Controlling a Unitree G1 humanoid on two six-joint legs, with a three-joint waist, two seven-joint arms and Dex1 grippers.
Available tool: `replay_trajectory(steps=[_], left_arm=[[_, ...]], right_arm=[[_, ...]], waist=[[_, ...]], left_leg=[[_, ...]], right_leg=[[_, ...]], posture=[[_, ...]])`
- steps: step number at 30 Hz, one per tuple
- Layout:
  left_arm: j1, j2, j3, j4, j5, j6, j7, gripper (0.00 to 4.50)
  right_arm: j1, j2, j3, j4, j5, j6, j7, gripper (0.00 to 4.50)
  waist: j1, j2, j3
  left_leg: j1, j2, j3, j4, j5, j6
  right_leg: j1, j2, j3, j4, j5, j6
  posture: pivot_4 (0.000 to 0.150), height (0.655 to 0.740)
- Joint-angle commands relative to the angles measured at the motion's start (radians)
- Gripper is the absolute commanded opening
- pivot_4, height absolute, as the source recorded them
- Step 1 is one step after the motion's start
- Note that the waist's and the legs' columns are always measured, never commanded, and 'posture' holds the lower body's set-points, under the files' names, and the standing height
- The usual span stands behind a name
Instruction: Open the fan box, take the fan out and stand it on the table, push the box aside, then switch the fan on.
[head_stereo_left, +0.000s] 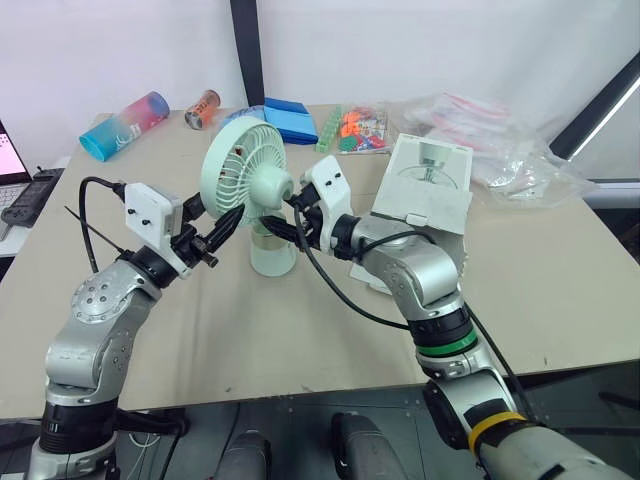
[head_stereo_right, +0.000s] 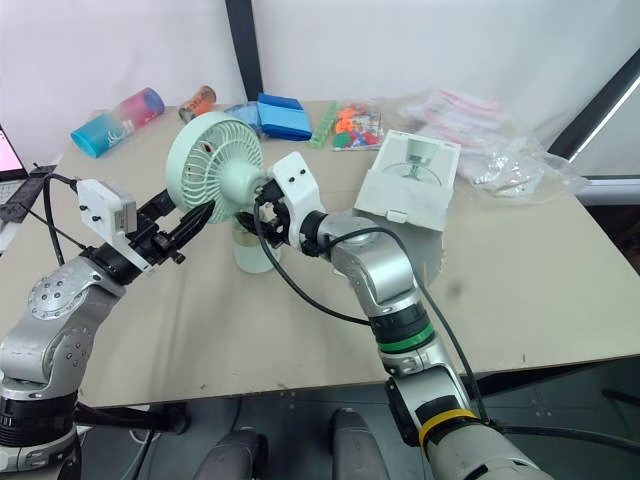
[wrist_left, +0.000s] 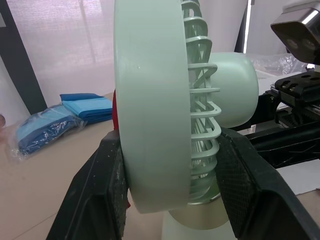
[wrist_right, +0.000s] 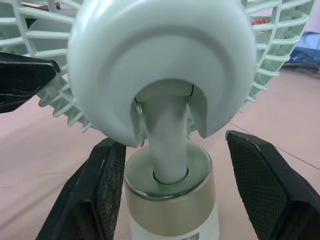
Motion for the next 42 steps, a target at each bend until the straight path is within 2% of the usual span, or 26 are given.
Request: replay_trajectory(steps=[1,4,5,7,8,18,22,28,34,36,39,41,42], left_arm=[[-0.019,-0.006,0.019,-0.03,-0.001,-0.043,-0.001,2.03],[-0.025,-0.008,0.02,-0.032,-0.002,-0.039,-0.003,2.03],[-0.026,-0.009,0.02,-0.031,-0.002,-0.039,-0.004,2.03],[-0.029,-0.01,0.019,-0.031,-0.003,-0.038,-0.005,2.03],[-0.03,-0.011,0.019,-0.031,-0.003,-0.038,-0.005,2.03],[-0.035,-0.016,0.016,-0.043,-0.007,-0.029,0.001,2.03],[-0.032,-0.018,0.015,-0.045,-0.006,-0.026,0.004,2.03],[-0.025,-0.027,0.015,-0.061,-0.027,0.0,0.015,2.03],[0.006,0.009,0.013,-0.075,-0.069,0.084,-0.022,2.03],[0.011,0.019,0.021,-0.082,-0.106,0.123,-0.03,2.97],[0.019,0.039,0.038,-0.099,-0.163,0.165,-0.05,3.47],[0.025,0.051,0.059,-0.105,-0.18,0.174,-0.056,4.02],[0.028,0.059,0.071,-0.106,-0.188,0.177,-0.06,4.45]], right_arm=[[-0.025,0.006,-0.008,-0.019,0.0,-0.019,0.0,3.23],[-0.023,0.007,-0.005,-0.018,-0.002,-0.021,-0.001,3.23],[-0.022,0.008,-0.004,-0.018,-0.003,-0.021,-0.001,2.71],[-0.021,0.008,-0.002,-0.017,-0.005,-0.02,-0.001,2.1],[-0.02,0.009,-0.002,-0.017,-0.005,-0.019,-0.001,1.52],[-0.019,0.011,0.004,-0.007,-0.013,-0.018,0.002,1.52],[-0.018,0.015,0.005,-0.004,-0.017,-0.021,0.003,0.46],[-0.018,0.024,0.005,-0.003,-0.021,-0.02,-0.001,0.46],[-0.019,0.028,-0.004,0.014,-0.024,-0.03,-0.005,0.46],[-0.019,0.031,-0.011,0.022,-0.023,-0.033,-0.01,0.4],[-0.018,0.032,-0.019,0.037,-0.026,-0.042,-0.014,0.4],[-0.018,0.032,-0.023,0.045,-0.028,-0.047,-0.017,0.4],[-0.018,0.031,-0.025,0.047,-0.028,-0.049,-0.018,0.4]], waist=[[0.0,0.0,0.0],[0.0,0.0,0.0],[0.0,0.0,0.0],[0.0,0.0,0.0],[0.0,0.0,0.0],[0.0,0.0,0.0],[0.0,0.0,0.0],[0.0,0.0,0.0],[-0.001,0.0,0.0],[-0.001,0.0,0.0],[0.0,0.0,0.0],[-0.001,0.0,0.0],[-0.001,0.0,0.0]], left_leg=[[0.0,0.0,0.0,0.0,0.0,0.0],[0.0,0.0,0.0,0.0,0.0,0.0],[0.0,0.0,0.0,0.0,0.0,0.0],[0.0,0.0,0.0,0.0,0.0,0.0],[0.0,0.0,0.0,0.0,0.0,0.0],[0.0,0.0,0.0,0.0,0.0,0.0],[0.0,0.0,0.0,0.0,0.0,0.0],[0.0,0.0,0.0,0.0,0.0,0.0],[0.0,0.0,0.0,0.0,0.0,0.0],[0.001,0.0,0.0,0.0,0.0,0.0],[0.001,0.0,0.0,0.0,0.0,0.0],[0.001,0.0,0.0,0.0,0.0,0.0],[0.001,0.0,0.0,0.0,0.0,0.0]], right_leg=[[0.0,0.0,0.0,0.0,0.0,0.0],[0.0,0.0,0.0,0.0,0.0,0.0],[0.0,0.0,0.0,0.0,0.0,0.0],[0.0,0.0,0.0,0.0,0.0,0.0],[0.0,0.0,0.0,0.0,0.0,0.0],[0.0,0.0,0.0,0.0,0.0,0.0],[0.0,0.0,0.0,0.0,0.0,0.0],[0.0,0.0,0.0,0.0,0.0,0.0],[0.0,0.0,0.0,0.0,0.0,0.0],[0.0,0.0,0.0,0.0,0.0,0.0],[0.0,0.0,0.0,0.001,0.0,0.0],[0.0,0.0,0.0,0.0,0.0,0.0],[0.0,0.0,0.0,0.001,0.0,0.0]], posture=[[0.15,0.74],[0.15,0.74],[0.15,0.74],[0.15,0.74],[0.15,0.74],[0.15,0.74],[0.15,0.74],[0.15,0.74],[0.15,0.74],[0.15,0.74],[0.15,0.74],[0.15,0.74],[0.15,0.74]])
